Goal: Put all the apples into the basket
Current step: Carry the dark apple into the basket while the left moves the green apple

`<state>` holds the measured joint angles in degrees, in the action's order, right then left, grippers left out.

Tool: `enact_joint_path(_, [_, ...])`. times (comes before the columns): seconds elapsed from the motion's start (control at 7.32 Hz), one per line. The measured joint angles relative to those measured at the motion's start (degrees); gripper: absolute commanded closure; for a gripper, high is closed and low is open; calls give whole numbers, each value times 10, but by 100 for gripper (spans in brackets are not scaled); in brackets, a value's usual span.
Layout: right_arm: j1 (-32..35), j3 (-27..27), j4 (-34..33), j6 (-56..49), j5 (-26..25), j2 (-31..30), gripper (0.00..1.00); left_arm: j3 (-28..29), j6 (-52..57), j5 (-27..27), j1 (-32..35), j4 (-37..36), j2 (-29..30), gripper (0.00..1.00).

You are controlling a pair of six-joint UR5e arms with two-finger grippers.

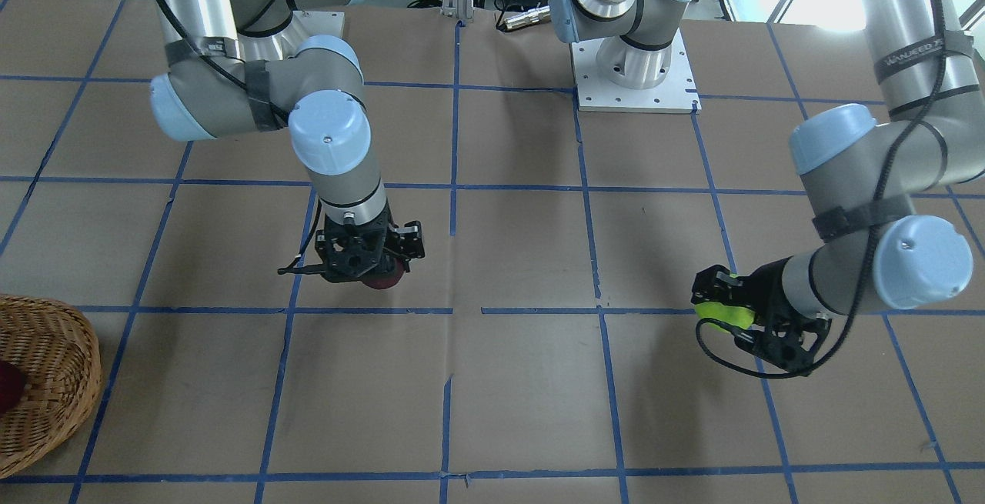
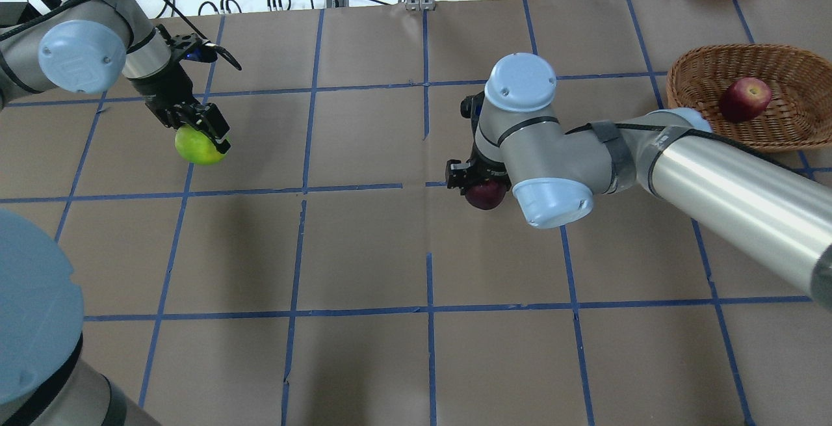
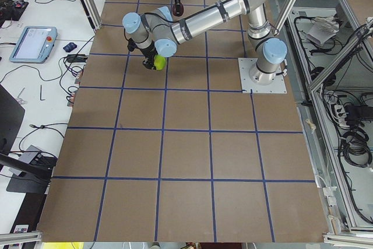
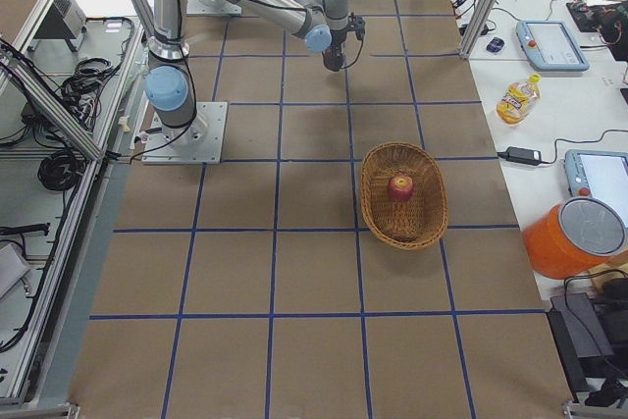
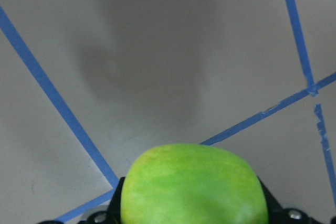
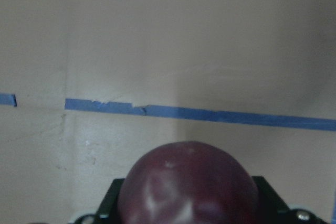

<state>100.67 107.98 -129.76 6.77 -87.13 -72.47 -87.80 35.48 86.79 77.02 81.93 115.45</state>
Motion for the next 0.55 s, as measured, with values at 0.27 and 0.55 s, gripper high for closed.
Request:
enact_joint_path(0.27, [-127, -80, 109, -144, 18, -18, 66, -19, -102, -7, 65, -2, -15, 100])
enact_joint_path(0.55, [-227, -177, 185, -353, 28, 17, 66, -26, -254, -40, 166, -28, -25, 100])
